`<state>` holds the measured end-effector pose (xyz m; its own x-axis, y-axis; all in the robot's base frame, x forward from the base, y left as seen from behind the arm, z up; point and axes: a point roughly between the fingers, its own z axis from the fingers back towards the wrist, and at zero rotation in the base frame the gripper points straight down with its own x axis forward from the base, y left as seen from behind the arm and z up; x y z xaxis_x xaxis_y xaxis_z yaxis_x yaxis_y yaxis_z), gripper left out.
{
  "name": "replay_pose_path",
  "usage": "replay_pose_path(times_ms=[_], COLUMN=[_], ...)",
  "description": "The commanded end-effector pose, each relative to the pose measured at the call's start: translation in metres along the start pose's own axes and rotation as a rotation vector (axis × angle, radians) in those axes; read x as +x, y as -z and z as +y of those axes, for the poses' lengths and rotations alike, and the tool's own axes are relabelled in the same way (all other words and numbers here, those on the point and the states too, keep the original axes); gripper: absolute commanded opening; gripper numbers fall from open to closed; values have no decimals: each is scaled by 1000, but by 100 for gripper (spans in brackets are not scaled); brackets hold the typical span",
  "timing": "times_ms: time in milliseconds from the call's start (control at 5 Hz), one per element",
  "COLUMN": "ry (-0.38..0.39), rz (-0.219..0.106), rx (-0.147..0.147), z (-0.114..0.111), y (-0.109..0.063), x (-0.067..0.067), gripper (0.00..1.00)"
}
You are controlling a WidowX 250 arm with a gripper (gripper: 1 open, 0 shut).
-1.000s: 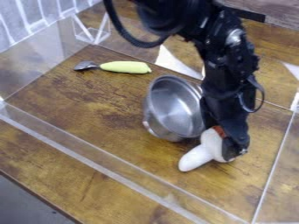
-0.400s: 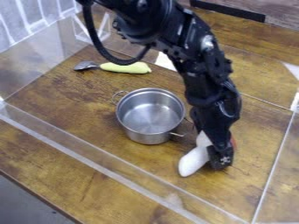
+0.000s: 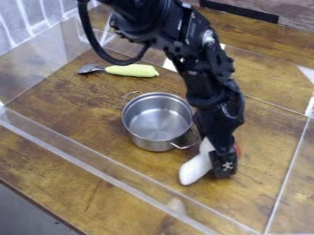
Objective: Put the mushroom in the silver pot
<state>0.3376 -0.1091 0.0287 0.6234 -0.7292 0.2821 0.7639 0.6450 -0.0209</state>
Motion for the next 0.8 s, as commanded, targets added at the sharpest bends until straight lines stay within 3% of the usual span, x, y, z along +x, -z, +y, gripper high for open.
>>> replay_pose_path(times_ms=[0,200,400,600], ry=[26,49,72,80], rz=[-65,-61,-57,-50], rx=[33,22,9,3], z=[4,3,2,-7], y=[-34,-33,-33,-44], x=[21,19,18,26], gripper=[100,0,0,0])
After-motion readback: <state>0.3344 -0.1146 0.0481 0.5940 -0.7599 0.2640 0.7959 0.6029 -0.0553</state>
